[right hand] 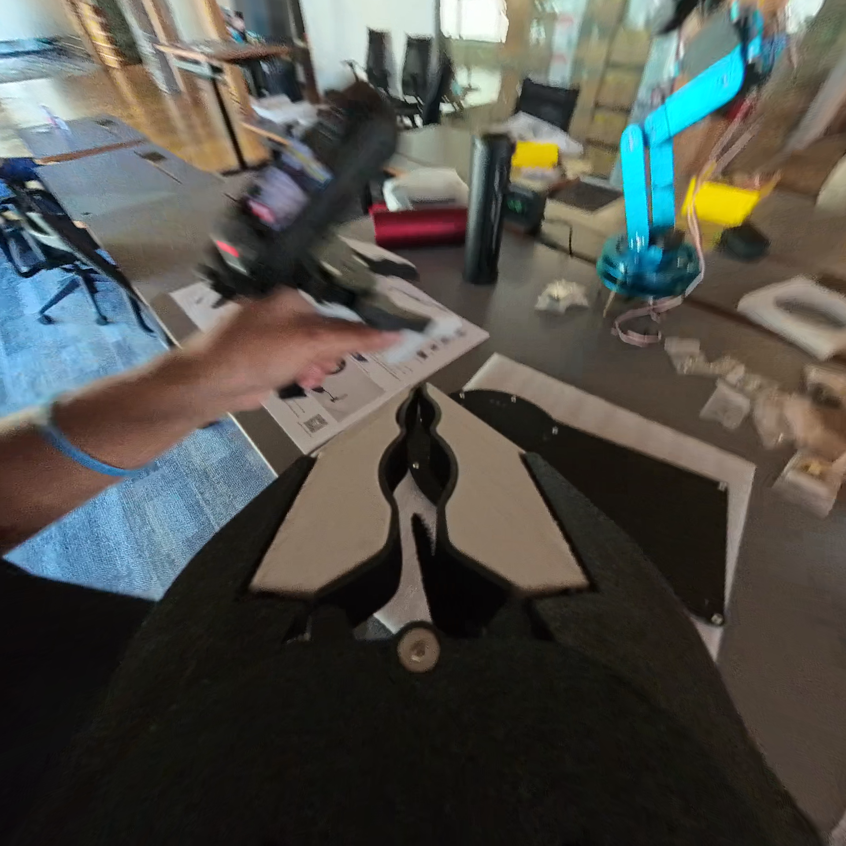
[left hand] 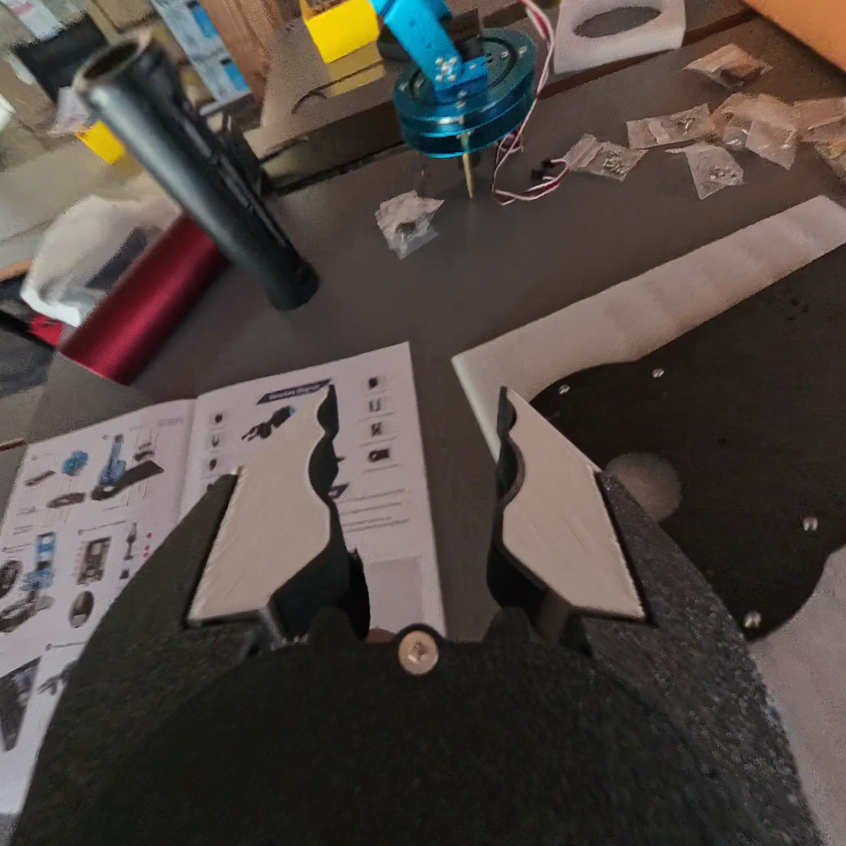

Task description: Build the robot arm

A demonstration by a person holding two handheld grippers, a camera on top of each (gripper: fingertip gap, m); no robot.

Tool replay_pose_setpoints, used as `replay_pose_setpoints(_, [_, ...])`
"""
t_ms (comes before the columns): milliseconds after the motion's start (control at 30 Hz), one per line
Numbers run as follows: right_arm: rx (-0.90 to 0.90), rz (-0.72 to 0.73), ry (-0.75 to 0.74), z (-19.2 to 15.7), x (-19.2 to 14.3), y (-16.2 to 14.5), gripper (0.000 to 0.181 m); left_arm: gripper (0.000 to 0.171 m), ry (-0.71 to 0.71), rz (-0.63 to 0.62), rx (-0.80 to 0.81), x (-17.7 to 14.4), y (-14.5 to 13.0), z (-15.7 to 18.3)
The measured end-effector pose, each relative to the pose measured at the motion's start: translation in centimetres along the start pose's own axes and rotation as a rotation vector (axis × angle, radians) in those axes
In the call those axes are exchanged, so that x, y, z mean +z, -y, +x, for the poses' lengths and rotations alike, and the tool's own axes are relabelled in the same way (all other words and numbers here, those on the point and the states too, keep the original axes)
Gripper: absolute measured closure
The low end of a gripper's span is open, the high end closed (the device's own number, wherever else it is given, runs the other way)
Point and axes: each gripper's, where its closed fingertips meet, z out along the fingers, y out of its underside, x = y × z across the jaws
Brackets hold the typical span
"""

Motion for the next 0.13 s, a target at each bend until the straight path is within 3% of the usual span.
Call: replay_pose_setpoints(133, [-0.091,0.034,0.061,-1.3,-1.8,2.3,0.181,0.102,0.086,-0.027,0.107,0.7,2.6,5.4])
